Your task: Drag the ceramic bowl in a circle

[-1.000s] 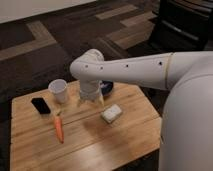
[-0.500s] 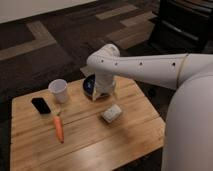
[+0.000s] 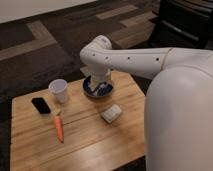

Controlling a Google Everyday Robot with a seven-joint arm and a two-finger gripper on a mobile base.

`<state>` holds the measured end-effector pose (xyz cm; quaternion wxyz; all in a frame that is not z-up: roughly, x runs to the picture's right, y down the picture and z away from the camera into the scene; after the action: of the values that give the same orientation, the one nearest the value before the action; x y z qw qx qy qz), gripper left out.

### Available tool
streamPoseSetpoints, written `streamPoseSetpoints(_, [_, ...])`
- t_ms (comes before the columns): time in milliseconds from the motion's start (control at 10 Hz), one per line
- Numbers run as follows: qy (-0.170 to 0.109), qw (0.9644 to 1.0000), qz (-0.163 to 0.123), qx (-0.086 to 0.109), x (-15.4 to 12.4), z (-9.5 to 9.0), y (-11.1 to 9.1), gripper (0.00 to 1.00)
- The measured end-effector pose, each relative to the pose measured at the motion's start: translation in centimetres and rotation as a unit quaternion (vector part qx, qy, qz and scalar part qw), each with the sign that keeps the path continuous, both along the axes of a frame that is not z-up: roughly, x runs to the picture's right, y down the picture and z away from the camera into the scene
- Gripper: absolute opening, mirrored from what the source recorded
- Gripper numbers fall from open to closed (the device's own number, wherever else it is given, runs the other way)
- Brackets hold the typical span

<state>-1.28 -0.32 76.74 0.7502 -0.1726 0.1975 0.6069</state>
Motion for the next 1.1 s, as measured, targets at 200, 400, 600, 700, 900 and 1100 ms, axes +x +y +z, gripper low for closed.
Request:
streamPoseSetpoints(200, [0.003, 1.0000, 0.001, -0.002, 0.3, -0.1, 0.2, 0.65])
streamPoseSetpoints(400, [0.012, 0.9998, 0.001, -0.017, 0.3, -0.2, 1.3, 0.65])
streamPoseSetpoints(600, [-0.013, 0.9995, -0.021, -0.019, -2.0, 1.1, 1.3, 0.65])
streamPoseSetpoints(700, [-0.027, 0.9990, -0.030, -0.022, -3.0, 1.7, 1.4, 0.65])
streamPoseSetpoints(900, [-0.055, 0.9970, -0.046, -0.030, -4.6, 3.3, 1.6, 0.65])
streamPoseSetpoints(1100, [-0.089, 0.9930, -0.070, -0.032, -6.9, 5.1, 1.0, 0.65])
